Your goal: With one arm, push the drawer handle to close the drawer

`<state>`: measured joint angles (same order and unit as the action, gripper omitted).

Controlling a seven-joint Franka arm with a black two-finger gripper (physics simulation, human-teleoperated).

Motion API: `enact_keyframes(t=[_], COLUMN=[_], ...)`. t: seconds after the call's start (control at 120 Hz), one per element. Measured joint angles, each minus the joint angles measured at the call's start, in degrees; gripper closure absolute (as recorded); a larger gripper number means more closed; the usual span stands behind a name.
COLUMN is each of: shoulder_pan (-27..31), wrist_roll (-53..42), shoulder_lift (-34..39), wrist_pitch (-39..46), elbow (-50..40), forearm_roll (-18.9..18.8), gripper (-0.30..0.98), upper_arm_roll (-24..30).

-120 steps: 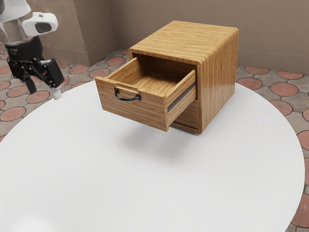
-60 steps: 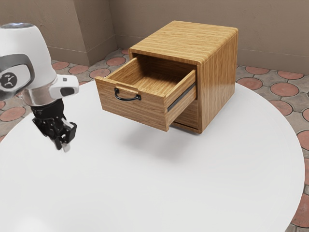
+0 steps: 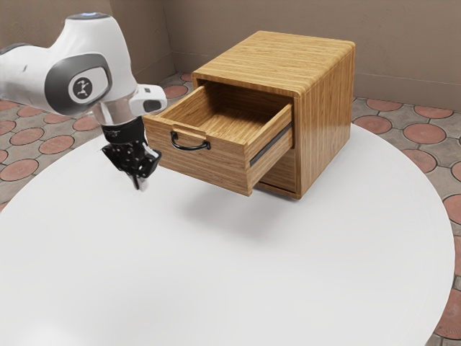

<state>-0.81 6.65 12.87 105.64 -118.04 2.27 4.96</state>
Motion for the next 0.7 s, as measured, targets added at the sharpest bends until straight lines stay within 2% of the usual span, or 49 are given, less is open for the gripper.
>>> enact_keyframes(t=[0.7], shoulder_pan=[0.11], wrist_roll=[0.4], shoulder_lift=[-22.86], wrist_pitch=[0.28], elbow=[23.81], forearm_roll=[-1.57], gripper=[0.73], upper_arm_roll=[-2.17])
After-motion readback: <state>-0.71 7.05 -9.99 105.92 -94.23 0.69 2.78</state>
